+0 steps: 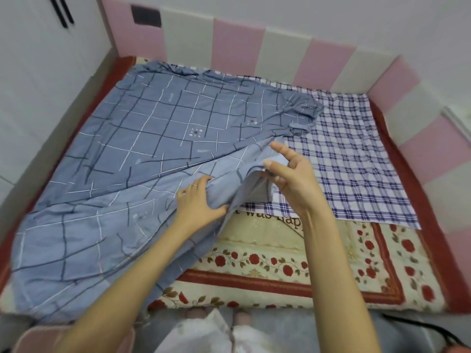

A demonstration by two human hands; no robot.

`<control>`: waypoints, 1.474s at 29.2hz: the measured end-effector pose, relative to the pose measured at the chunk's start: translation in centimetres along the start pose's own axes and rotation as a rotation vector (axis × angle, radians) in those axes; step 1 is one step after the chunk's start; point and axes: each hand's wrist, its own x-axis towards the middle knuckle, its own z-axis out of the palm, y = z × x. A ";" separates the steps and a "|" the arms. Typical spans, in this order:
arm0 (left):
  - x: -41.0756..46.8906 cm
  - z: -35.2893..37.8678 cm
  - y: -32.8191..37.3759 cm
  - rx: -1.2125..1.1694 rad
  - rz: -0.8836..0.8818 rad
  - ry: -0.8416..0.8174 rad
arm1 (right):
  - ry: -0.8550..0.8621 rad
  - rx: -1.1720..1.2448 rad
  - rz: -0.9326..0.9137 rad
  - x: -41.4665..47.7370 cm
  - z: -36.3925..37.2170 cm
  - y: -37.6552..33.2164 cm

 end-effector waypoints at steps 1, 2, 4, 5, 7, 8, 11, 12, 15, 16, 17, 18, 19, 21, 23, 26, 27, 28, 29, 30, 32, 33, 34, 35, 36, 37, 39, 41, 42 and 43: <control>-0.3 0.8 0.9 -0.042 -0.003 0.035 | -0.013 -0.052 0.004 -0.1 -0.1 0.0; -0.5 1.5 1.8 -0.093 -0.010 0.079 | -0.024 -0.099 0.000 -0.1 -0.2 0.0; -0.6 2.5 3.9 -0.154 -0.012 0.209 | -0.043 -0.119 0.002 -0.1 -0.4 0.1; -0.7 2.7 5.0 -0.167 -0.008 0.281 | -0.060 -0.114 0.007 -0.2 -0.6 0.1; -0.7 2.6 7.1 -0.207 0.008 0.375 | -0.109 -0.104 0.009 -0.6 -1.5 -0.1; -0.6 2.5 7.9 -0.230 0.022 0.390 | -0.128 -0.099 0.013 -0.7 -2.0 -0.3; -0.6 2.4 9.7 -0.273 0.084 0.390 | -0.159 -0.030 0.014 -1.1 -3.9 -1.2; -0.7 2.5 10.2 -0.282 0.117 0.393 | -0.161 -0.010 0.007 -1.2 -4.5 -1.5; -1.3 2.7 12.0 -0.307 0.192 0.378 | -0.175 -0.004 0.000 -1.5 -5.7 -2.2; -1.5 2.8 12.6 -0.298 0.219 0.385 | -0.177 -0.011 -0.009 -1.6 -6.2 -2.3; -1.7 3.0 12.9 -0.278 0.248 0.398 | -0.180 -0.016 -0.014 -1.7 -6.4 -2.3; -1.7 3.1 13.1 -0.257 0.274 0.413 | -0.186 -0.016 -0.022 -1.7 -6.6 -2.3; -1.9 3.2 13.4 -0.247 0.294 0.425 | -0.188 -0.010 -0.023 -1.9 -7.1 -2.3; -2.2 3.2 13.7 -0.270 0.320 0.424 | -0.199 0.012 -0.019 -2.2 -7.8 -2.3; -2.6 3.2 14.2 -0.261 0.340 0.424 | -0.205 0.024 -0.027 -2.5 -8.5 -2.1; -3.0 3.6 14.7 -0.146 0.359 0.472 | -0.216 0.023 -0.035 -2.9 -9.1 -1.9; -3.0 3.9 14.7 -0.138 0.347 0.481 | -0.216 0.008 -0.038 -2.9 -9.2 -1.8; -3.0 4.1 14.7 -0.167 0.324 0.477 | -0.215 -0.002 -0.044 -3.0 -9.2 -1.7; -3.1 4.1 14.7 -0.232 0.293 0.463 | -0.214 -0.011 -0.048 -3.0 -9.3 -1.6; -3.1 4.0 14.5 -0.304 0.266 0.450 | -0.208 -0.023 -0.053 -3.0 -9.3 -1.5; -3.6 3.6 14.5 -0.401 0.255 0.452 | -0.181 -0.092 -0.075 -3.2 -9.6 -1.3; -3.9 3.3 14.4 -0.436 0.257 0.462 | -0.161 -0.129 -0.084 -3.3 -9.7 -1.3; -4.2 2.9 14.5 -0.461 0.257 0.475 | -0.145 -0.147 -0.082 -3.4 -9.7 -1.4; -4.4 2.7 14.5 -0.469 0.250 0.489 | -0.137 -0.154 -0.075 -3.4 -9.6 -1.4; -4.6 2.5 14.5 -0.463 0.241 0.506 | -0.134 -0.153 -0.065 -3.5 -9.5 -1.5; -4.7 2.3 14.6 -0.452 0.229 0.523 | -0.137 -0.153 -0.058 -3.6 -9.3 -1.5; -5.0 2.1 14.9 -0.419 0.196 0.566 | -0.130 -0.146 -0.040 -3.3 -8.9 -1.3; -5.3 1.9 15.1 -0.365 0.188 0.610 | -0.112 -0.152 -0.022 -3.2 -8.7 -1.1; -5.4 1.8 15.1 -0.333 0.207 0.625 | -0.102 -0.146 -0.010 -3.3 -8.5 -1.1; -5.6 1.8 15.1 -0.301 0.238 0.631 | -0.090 -0.129 0.000 -3.3 -8.4 -1.2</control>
